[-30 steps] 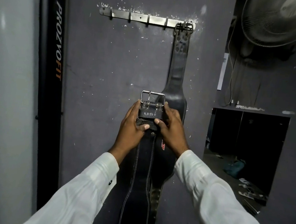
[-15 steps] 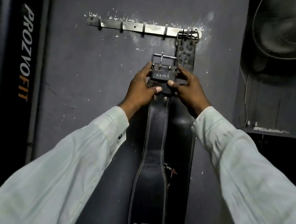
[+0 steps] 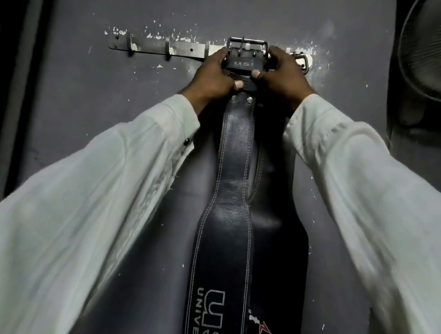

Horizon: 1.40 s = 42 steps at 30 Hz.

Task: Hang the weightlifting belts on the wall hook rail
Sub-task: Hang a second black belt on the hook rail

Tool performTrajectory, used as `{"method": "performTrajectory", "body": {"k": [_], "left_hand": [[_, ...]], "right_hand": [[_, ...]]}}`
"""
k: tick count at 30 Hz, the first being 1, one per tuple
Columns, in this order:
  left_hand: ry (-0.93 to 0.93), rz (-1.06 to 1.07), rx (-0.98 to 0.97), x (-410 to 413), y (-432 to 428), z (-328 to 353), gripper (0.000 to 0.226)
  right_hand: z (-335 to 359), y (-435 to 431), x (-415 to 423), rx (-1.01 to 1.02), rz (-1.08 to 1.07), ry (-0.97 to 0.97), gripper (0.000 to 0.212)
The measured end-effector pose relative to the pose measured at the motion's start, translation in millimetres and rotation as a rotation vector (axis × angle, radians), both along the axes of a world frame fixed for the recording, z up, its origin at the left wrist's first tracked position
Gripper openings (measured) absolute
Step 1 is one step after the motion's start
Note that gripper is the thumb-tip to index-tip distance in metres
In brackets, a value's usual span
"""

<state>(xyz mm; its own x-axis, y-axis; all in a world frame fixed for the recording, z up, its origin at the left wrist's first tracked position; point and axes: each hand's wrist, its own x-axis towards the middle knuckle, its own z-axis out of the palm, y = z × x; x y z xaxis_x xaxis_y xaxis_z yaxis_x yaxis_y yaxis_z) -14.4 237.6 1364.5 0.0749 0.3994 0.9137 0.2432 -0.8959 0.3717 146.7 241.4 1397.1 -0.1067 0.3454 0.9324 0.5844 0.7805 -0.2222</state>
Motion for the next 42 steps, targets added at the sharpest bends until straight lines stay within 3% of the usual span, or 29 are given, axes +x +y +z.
{"method": "performTrajectory", "body": {"k": [3, 6, 8, 12, 16, 21, 24, 27, 32, 37, 42], "left_hand": [[0.028, -0.006, -0.042, -1, 12, 5, 0.056], [0.074, -0.012, -0.108, -2, 21, -2, 0.050], [0.090, -0.001, -0.128, 0, 23, -12, 0.045], [0.060, 0.024, -0.062, 0, 24, -34, 0.068], [0.039, 0.050, -0.058, -1, 31, -70, 0.079], [0.034, 0.034, -0.169, 1, 16, -137, 0.075], [0.019, -0.024, -0.225, 2, 8, -179, 0.065], [0.020, -0.065, -0.314, -1, 5, -226, 0.060], [0.031, -0.210, -0.491, -7, -11, -298, 0.056], [-0.063, -0.114, -0.491, -1, -10, -312, 0.055], [-0.083, -0.280, -0.564, -7, -17, -325, 0.056]], "right_hand": [[8, 11, 1, -0.009, -0.061, -0.023, 0.053], [1, 20, 4, -0.092, -0.155, -0.088, 0.039], [-10, 20, 5, -0.102, -0.169, -0.086, 0.042], [-39, 16, 0, -0.096, -0.109, 0.011, 0.040], [-96, 8, -7, -0.096, 0.035, 0.161, 0.059], [-176, 3, -4, -0.321, 0.061, 0.255, 0.020], [-223, 0, -3, -0.399, 0.045, 0.276, 0.011], [-270, -6, -1, -0.453, 0.012, 0.273, 0.018], [-326, -19, 0, -0.549, 0.147, 0.295, 0.036], [-335, -22, -5, -0.447, 0.007, 0.310, 0.030], [-350, -31, 3, -0.625, 0.118, 0.298, 0.039]]}}
